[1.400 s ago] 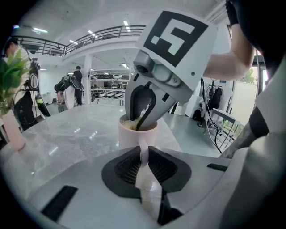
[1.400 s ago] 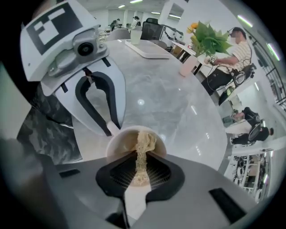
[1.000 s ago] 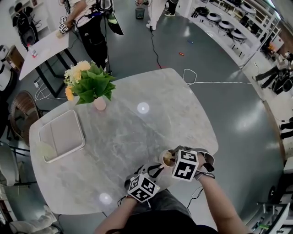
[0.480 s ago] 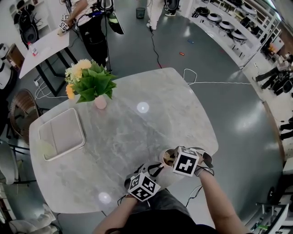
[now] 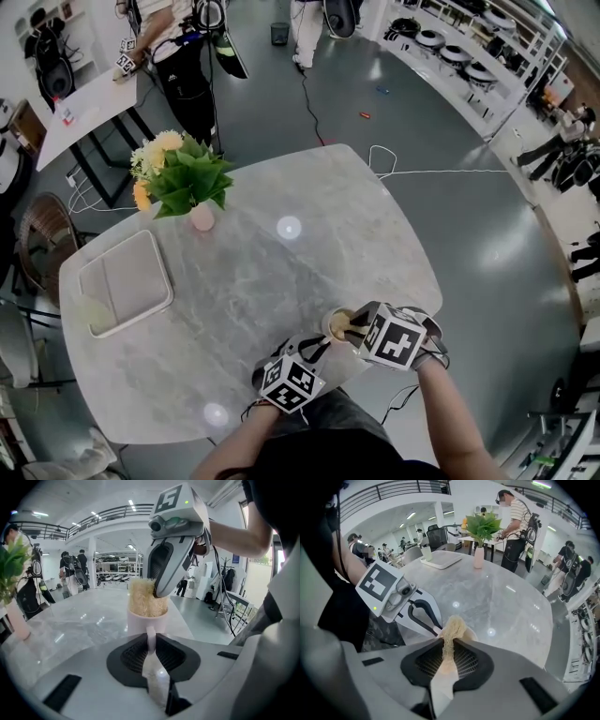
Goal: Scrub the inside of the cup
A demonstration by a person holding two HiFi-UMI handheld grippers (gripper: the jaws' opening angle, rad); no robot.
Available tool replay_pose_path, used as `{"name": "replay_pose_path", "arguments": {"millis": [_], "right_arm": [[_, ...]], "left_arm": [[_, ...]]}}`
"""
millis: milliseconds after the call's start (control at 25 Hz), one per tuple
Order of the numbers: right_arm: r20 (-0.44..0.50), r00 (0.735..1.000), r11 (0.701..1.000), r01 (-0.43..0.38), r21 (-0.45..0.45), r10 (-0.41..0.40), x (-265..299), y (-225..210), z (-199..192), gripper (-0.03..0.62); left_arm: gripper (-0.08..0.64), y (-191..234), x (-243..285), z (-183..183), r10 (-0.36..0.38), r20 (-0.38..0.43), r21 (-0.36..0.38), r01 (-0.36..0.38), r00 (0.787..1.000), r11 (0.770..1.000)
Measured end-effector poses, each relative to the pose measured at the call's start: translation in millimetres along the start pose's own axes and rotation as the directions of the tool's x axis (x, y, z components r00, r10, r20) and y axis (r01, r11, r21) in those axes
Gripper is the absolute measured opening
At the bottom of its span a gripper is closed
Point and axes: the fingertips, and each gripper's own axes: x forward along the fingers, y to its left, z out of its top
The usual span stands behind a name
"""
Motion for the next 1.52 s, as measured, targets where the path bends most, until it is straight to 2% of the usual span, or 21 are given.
{"name": "replay_pose_path", "arguments": {"millis": [160,280,400,560,720,920,1040,1120,1240,1320,1520], "right_arm": [[0.025,0.999,0.999,0.047,-0.021,-0.047,-12,2,4,0.06],[0.078,0.992,0.995,0.098,0.001,-0.098,-28,2,9,0.06],[0.146,0.975,0.986,0.161,0.048,-0.166,-46,2,14,0.06],[0.182,0.947,0.963,0.248,0.101,-0.263,-51,3,5,0.06],[0.227,0.904,0.924,0.319,0.212,-0.364,-54,11,-4,0.06],[0.303,0.814,0.851,0.384,0.357,-0.495,-57,29,-13,0.06],[0.327,0.768,0.809,0.392,0.438,-0.55,-58,42,-18,0.06],[0.349,0.748,0.791,0.367,0.49,-0.564,-56,52,-21,0.06],[0.367,0.737,0.774,0.326,0.542,-0.568,-51,67,-23,0.06],[0.358,0.737,0.768,0.333,0.547,-0.574,-48,75,-24,0.06],[0.35,0.744,0.771,0.336,0.541,-0.569,-44,93,-28,0.06]], "left_arm": [[0.061,2,1,-1,-0.004,0.003,-0.014,0.004,1.0,1.0],[0.061,1,1,-1,-0.007,0.011,-0.029,0.008,1.0,1.0],[0.061,-1,-1,2,-0.01,0.03,-0.027,0.011,1.0,1.0],[0.063,-3,-6,8,-0.021,0.065,0.0,0.021,0.998,1.0],[0.071,-4,-17,1,-0.014,0.075,0.012,0.013,0.997,1.0],[0.069,-6,-33,-5,0.026,0.109,0.066,-0.033,0.994,0.997],[0.066,-10,-39,-3,0.019,0.136,0.1,-0.033,0.991,0.994],[0.025,-15,-43,-2,0.006,0.148,0.114,-0.023,0.989,0.993],[0.012,-21,-51,-1,-0.019,0.161,0.12,0.0,0.987,0.993],[0.012,-22,-54,0,-0.028,0.165,0.119,0.008,0.986,0.993],[0.012,-36,-64,5,-0.05,0.174,0.137,0.026,0.984,0.99]]}}
